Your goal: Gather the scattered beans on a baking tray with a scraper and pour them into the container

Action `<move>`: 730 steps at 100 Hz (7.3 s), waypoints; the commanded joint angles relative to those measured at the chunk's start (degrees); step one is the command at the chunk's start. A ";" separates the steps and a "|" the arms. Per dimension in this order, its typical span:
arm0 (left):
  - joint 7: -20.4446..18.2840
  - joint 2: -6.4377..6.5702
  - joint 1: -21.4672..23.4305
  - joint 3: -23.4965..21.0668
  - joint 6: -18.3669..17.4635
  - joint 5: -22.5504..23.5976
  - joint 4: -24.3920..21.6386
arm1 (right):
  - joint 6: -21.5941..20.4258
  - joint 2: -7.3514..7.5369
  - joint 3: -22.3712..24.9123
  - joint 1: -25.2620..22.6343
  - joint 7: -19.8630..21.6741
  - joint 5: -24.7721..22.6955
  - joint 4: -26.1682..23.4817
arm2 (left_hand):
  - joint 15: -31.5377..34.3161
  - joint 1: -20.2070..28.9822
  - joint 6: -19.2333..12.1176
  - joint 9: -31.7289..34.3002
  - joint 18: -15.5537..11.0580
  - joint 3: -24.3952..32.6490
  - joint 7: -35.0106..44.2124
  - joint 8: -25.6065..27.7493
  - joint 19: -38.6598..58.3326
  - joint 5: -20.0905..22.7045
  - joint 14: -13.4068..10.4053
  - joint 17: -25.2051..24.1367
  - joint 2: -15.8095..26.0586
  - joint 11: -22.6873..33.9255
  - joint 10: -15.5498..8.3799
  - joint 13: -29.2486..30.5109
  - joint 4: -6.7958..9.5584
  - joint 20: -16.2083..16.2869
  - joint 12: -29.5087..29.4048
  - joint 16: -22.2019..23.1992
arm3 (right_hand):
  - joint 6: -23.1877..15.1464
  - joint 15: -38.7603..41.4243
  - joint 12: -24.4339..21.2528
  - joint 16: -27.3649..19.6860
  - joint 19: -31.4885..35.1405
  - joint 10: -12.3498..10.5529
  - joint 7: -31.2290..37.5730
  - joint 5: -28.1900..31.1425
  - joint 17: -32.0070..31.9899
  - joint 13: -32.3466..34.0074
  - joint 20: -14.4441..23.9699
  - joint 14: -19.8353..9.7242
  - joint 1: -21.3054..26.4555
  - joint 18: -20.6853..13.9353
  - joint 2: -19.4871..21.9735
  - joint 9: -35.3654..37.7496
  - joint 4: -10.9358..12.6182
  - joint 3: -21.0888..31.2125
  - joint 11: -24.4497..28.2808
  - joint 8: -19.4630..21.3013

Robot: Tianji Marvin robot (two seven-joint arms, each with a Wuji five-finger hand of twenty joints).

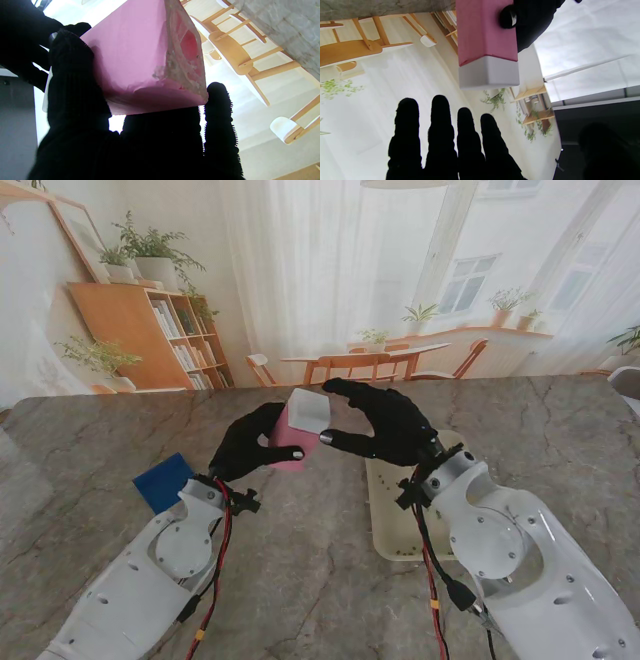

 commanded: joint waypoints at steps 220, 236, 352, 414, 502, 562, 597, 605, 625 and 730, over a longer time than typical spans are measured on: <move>-3.32 -0.73 -0.68 2.09 -4.83 -3.93 2.60 | -26.83 2.35 -8.83 20.69 -7.89 -17.81 16.73 | -1.47 19.61 -15.67 3.86 -3.02 8.67 13.52 3.62 -1.93 3.18 -4.76 -0.79 10.76 9.28 -15.31 -1.36 1.71 -1.47 0.95 -1.10 | -30.41 -3.46 -7.11 -7.32 0.81 -21.68 34.34 -4.42 12.84 16.08 -15.60 -16.57 17.59 -12.65 -30.27 10.92 -2.91 49.41 13.28 -10.44; -3.61 -0.63 -0.76 2.04 -4.41 -3.90 2.64 | -27.09 2.00 -7.72 19.36 -6.22 -13.61 16.22 | -1.43 19.67 -15.54 3.83 -2.99 8.67 13.53 3.66 -1.94 3.20 -4.64 -0.88 10.70 9.31 -15.11 -1.36 1.70 -1.44 1.01 -1.07 | -19.14 1.12 -6.41 -7.13 2.28 -12.72 21.79 -6.60 0.69 2.67 -9.29 -7.88 0.39 -7.44 -19.35 1.43 -2.44 34.59 11.40 -6.39; -3.57 -0.47 -0.33 1.50 -3.54 -3.49 2.20 | -3.77 2.32 -11.80 17.06 5.16 -11.22 8.07 | -1.06 19.71 -15.15 3.75 -2.87 8.62 13.17 4.01 -1.63 3.22 -4.47 -1.21 10.71 9.39 -14.94 -1.61 1.66 -1.10 1.11 -0.87 | -14.67 28.88 14.53 8.27 17.87 -9.74 19.30 12.16 27.20 17.81 10.84 -14.63 24.83 -17.66 -14.66 13.37 0.97 31.24 25.09 9.68; -3.56 -0.38 0.04 0.99 -3.00 -3.50 1.90 | -18.75 2.36 -12.25 21.26 -4.60 -17.86 14.16 | -0.87 19.77 -14.87 3.83 -2.78 8.62 13.09 4.13 -1.60 3.34 -4.31 -1.28 10.67 9.46 -14.71 -1.59 1.65 -1.02 1.14 -0.80 | -33.15 3.89 -0.49 -5.07 8.36 -26.98 40.29 0.02 21.95 22.33 -18.45 -24.22 37.20 -21.55 -36.94 17.23 -2.79 54.95 23.59 -6.98; -3.66 -0.35 0.15 0.76 -2.71 -3.65 1.79 | 5.96 2.03 -12.47 15.11 5.76 -14.32 3.97 | -0.77 19.61 -14.83 3.79 -2.72 8.53 12.94 4.29 -1.55 3.29 -4.31 -1.41 10.76 9.50 -14.74 -1.67 1.59 -0.92 1.22 -0.76 | -6.12 24.50 4.14 13.49 16.93 5.22 1.95 -2.25 4.47 -1.85 18.22 2.50 -0.51 -1.12 13.69 0.14 2.20 -9.69 0.53 5.79; -3.49 -0.38 0.26 0.76 -2.84 -3.56 1.65 | 4.57 2.45 -14.24 17.24 9.74 -12.06 4.32 | -0.68 19.77 -14.52 3.81 -2.60 8.59 12.86 4.42 -1.54 3.38 -4.07 -1.57 10.64 9.54 -14.57 -1.78 1.61 -0.83 1.27 -0.72 | -16.76 32.48 12.35 11.10 22.86 -6.77 19.21 9.08 27.88 15.62 15.96 -12.92 21.99 -18.92 -11.56 11.48 3.55 20.86 17.56 12.98; -3.40 -0.37 0.41 0.67 -2.66 -3.50 1.51 | -3.46 2.21 -13.53 18.88 5.61 -11.09 7.67 | -0.62 19.71 -14.59 3.83 -2.61 8.56 12.85 4.49 -1.53 3.41 -4.20 -1.53 10.66 9.57 -14.59 -1.75 1.59 -0.81 1.29 -0.72 | -23.18 18.90 12.32 5.07 14.59 -14.86 34.76 5.93 26.41 21.30 -0.39 -16.39 36.78 -18.73 -36.18 15.17 -7.63 49.36 25.07 6.32; -3.39 -0.37 0.43 0.64 -2.62 -3.49 1.48 | -5.23 2.17 -13.57 19.23 3.97 -12.39 8.44 | -0.63 19.68 -14.59 3.83 -2.67 8.54 12.80 4.47 -1.53 3.35 -4.20 -1.52 10.70 9.57 -14.60 -1.76 1.58 -0.80 1.30 -0.72 | -25.02 16.84 10.68 3.61 19.06 -17.45 37.86 5.63 25.41 23.34 -11.64 -18.82 40.32 -17.54 -40.42 16.34 -8.54 52.32 26.52 4.59; -3.32 -0.36 0.51 0.54 -2.57 -3.44 1.41 | -9.85 2.41 -13.51 20.33 1.65 -15.99 9.72 | -0.61 19.68 -14.59 3.86 -2.68 8.55 12.81 4.49 -1.53 3.40 -4.27 -1.50 10.69 9.58 -14.61 -1.74 1.58 -0.80 1.30 -0.71 | -29.17 9.71 4.34 0.24 16.94 -22.71 40.28 2.29 22.87 25.41 -22.12 -24.75 42.54 -20.35 -42.07 16.90 -9.12 53.53 26.51 -0.53; -2.88 -0.29 0.63 0.28 -3.01 -2.41 1.73 | 7.55 2.48 -13.61 16.38 10.49 -14.09 2.46 | -0.49 19.72 -14.52 3.84 -2.59 8.52 12.79 4.57 -1.42 3.38 -4.13 -1.57 10.67 9.66 -14.55 -1.83 1.56 -0.73 1.32 -0.66 | -5.57 21.75 2.71 13.15 14.37 4.29 0.24 -3.25 5.44 1.63 17.44 1.78 0.96 -1.34 14.06 -0.35 2.25 -10.75 0.22 3.51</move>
